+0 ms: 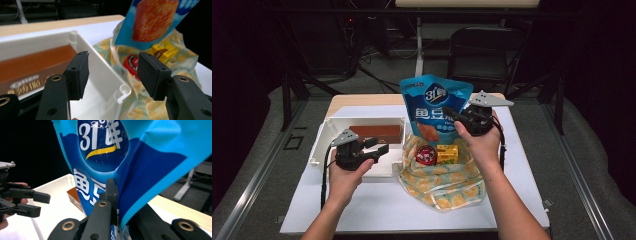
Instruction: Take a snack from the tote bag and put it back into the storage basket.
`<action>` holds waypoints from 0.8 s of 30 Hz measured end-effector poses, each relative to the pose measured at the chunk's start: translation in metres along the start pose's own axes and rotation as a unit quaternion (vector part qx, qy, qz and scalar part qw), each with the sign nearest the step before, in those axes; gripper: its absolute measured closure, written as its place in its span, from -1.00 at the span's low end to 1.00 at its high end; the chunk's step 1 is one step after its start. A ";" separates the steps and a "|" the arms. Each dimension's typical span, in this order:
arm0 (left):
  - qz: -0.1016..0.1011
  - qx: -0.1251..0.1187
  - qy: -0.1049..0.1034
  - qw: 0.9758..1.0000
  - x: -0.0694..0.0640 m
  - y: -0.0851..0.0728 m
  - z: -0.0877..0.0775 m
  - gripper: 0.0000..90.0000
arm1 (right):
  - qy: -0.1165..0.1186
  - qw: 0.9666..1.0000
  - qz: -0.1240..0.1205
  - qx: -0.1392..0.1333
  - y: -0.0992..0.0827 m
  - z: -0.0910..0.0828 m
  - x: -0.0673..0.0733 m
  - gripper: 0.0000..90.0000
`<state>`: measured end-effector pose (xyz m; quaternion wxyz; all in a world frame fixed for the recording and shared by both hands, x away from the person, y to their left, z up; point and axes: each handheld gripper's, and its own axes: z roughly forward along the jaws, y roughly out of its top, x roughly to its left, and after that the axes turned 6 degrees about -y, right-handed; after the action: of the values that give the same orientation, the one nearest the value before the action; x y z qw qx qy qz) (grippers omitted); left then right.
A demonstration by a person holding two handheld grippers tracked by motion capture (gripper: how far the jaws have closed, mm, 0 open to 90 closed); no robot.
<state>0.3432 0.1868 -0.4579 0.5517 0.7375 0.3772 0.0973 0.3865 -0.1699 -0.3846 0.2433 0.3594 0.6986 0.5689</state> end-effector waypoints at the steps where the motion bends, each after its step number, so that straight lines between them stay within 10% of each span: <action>1: 0.005 -0.002 0.000 1.000 -0.001 0.003 0.000 -0.05 | 0.001 1.000 0.001 -0.002 0.001 0.001 0.002 1.00; 24: 0.055 -0.060 -0.015 0.997 -0.014 0.043 0.016 -0.10 | 0.029 1.000 0.009 -0.005 0.003 0.018 0.036 1.00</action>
<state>0.3616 0.1605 -0.4218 0.5942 0.7244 0.3210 0.1384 0.3782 -0.1302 -0.3832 0.2199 0.3477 0.6990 0.5850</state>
